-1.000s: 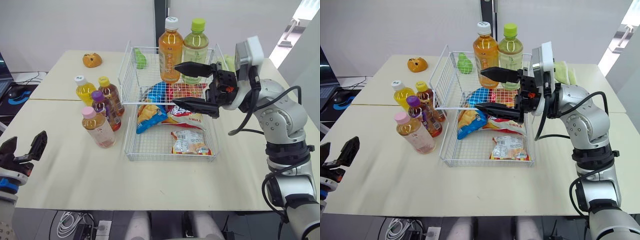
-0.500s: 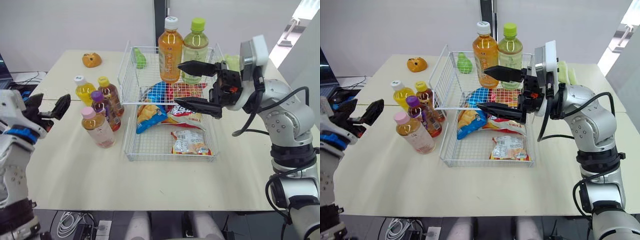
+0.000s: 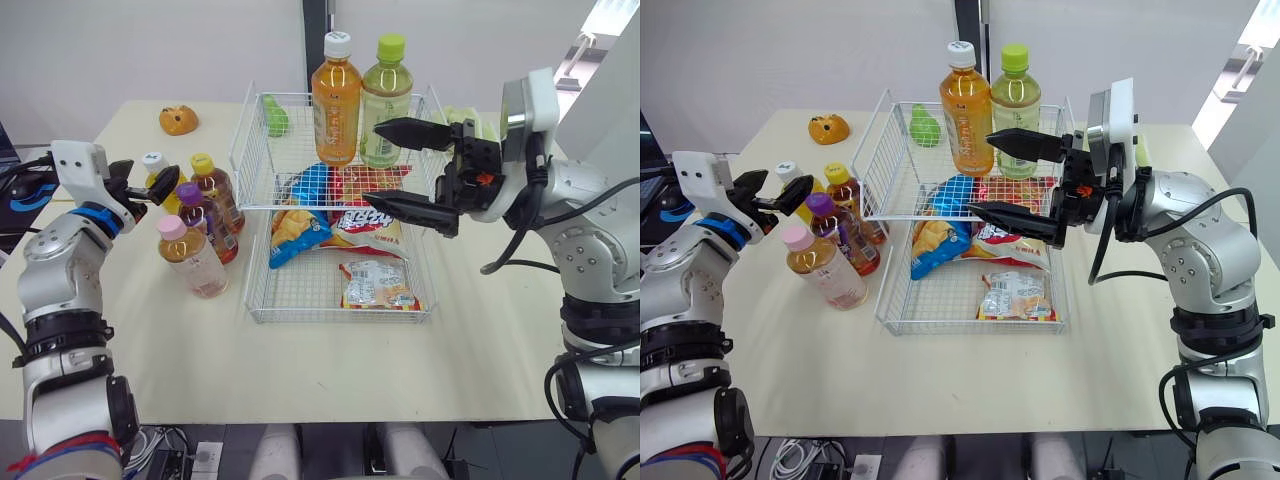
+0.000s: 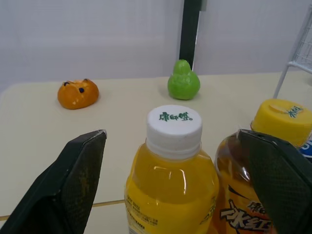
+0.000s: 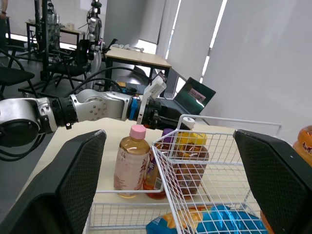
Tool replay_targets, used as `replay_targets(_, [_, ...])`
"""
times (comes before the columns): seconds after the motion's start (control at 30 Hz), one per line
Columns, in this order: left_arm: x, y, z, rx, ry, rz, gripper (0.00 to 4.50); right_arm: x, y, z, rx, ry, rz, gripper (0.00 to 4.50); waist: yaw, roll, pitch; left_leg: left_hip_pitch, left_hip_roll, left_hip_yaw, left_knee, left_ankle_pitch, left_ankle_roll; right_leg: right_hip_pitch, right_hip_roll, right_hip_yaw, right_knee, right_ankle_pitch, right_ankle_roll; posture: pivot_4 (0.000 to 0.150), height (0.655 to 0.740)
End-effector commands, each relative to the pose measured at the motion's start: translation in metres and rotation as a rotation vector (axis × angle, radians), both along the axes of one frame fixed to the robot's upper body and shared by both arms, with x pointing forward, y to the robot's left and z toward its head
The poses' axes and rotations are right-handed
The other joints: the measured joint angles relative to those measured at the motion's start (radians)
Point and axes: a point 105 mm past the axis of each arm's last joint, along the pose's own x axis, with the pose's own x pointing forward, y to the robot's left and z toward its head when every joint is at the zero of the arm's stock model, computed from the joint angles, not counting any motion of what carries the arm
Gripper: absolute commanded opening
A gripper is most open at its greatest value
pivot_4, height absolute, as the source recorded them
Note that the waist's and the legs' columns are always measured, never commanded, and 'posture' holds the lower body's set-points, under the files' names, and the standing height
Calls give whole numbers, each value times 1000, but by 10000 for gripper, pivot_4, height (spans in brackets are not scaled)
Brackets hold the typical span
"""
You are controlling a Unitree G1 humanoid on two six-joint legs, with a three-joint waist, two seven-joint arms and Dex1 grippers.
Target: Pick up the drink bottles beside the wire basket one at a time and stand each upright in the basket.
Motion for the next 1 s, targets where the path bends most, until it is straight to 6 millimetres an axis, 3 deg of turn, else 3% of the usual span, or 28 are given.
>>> replay_targets(0.03, [5,1,17,40,-58,2,44762,-10,-5,14,21,-59,-5,45000,-1,0,0,0,0,0,0,0,0,0,0,0,0,0,0,1500,7400])
replay_targets(0.47, [18,0,12,57,-45,-2,44762,-12,-8,16,24,-60,-29,45000,-3,0,0,0,0,0,0,0,0,0,0,0,0,0,0,1500,7400])
replay_targets(0.57, [20,-2,13,50,-45,-14,39075,-13,-8,16,25,-58,-31,45000,-3,0,0,0,0,0,0,0,0,0,0,0,0,0,0,1500,7400])
replay_targets(0.83, [19,0,11,52,-39,-15,14364,-13,-8,16,27,-55,-31,45000,-3,0,0,0,0,0,0,0,0,0,0,0,0,0,0,1500,7400])
replay_targets(1.0, [15,6,11,53,-43,0,13520,-13,-8,15,25,-53,-27,45000,-4,0,0,0,0,0,0,0,0,0,0,0,0,0,0,1500,7400])
